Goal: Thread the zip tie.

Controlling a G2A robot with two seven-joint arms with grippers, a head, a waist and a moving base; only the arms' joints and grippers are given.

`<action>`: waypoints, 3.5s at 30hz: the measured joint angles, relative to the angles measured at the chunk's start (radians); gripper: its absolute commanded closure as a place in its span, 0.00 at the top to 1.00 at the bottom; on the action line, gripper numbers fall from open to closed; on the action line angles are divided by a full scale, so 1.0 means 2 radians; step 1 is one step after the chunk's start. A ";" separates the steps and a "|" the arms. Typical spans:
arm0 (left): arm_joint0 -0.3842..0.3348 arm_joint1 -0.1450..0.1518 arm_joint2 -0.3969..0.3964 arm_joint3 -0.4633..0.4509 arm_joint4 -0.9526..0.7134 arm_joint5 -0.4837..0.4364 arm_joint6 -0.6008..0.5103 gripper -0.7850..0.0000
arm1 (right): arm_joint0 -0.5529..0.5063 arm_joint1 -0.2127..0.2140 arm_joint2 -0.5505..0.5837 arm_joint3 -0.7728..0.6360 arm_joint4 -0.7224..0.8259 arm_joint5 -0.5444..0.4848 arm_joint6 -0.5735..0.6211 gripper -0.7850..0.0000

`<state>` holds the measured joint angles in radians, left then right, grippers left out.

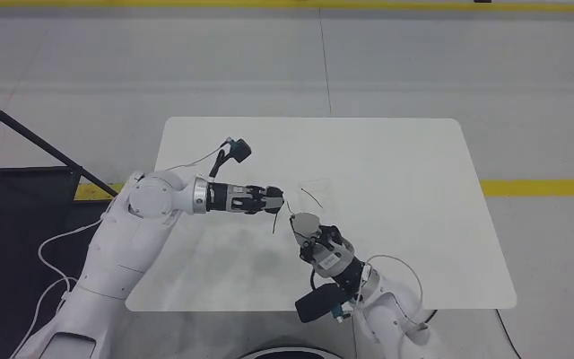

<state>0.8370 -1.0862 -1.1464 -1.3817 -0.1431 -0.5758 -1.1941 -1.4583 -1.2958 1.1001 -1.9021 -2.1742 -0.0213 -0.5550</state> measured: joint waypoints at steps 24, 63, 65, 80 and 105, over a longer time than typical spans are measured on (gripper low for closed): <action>-0.006 0.001 0.009 0.005 -0.005 0.005 -0.005 0.00 | 0.012 0.000 -0.013 0.011 -0.012 0.023 0.021 0.00; -0.006 0.001 0.009 0.005 -0.005 0.005 -0.005 0.00 | 0.017 0.003 -0.018 0.015 -0.005 0.030 0.026 0.00; -0.006 0.001 0.009 0.005 -0.005 0.005 -0.005 0.00 | 0.017 0.003 -0.018 0.015 -0.005 0.030 0.026 0.00; -0.006 0.001 0.009 0.005 -0.005 0.005 -0.005 0.00 | 0.018 0.003 -0.022 0.017 -0.014 0.040 0.034 0.00; -0.006 0.001 0.009 0.005 -0.005 0.005 -0.005 0.00 | 0.018 0.009 -0.021 0.014 -0.033 0.014 0.030 0.00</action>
<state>0.8244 -1.0851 -1.1288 -1.3719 -0.1534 -0.5665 -1.2049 -1.4214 -1.2787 1.0583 -1.8741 -2.2399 0.0068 -0.4948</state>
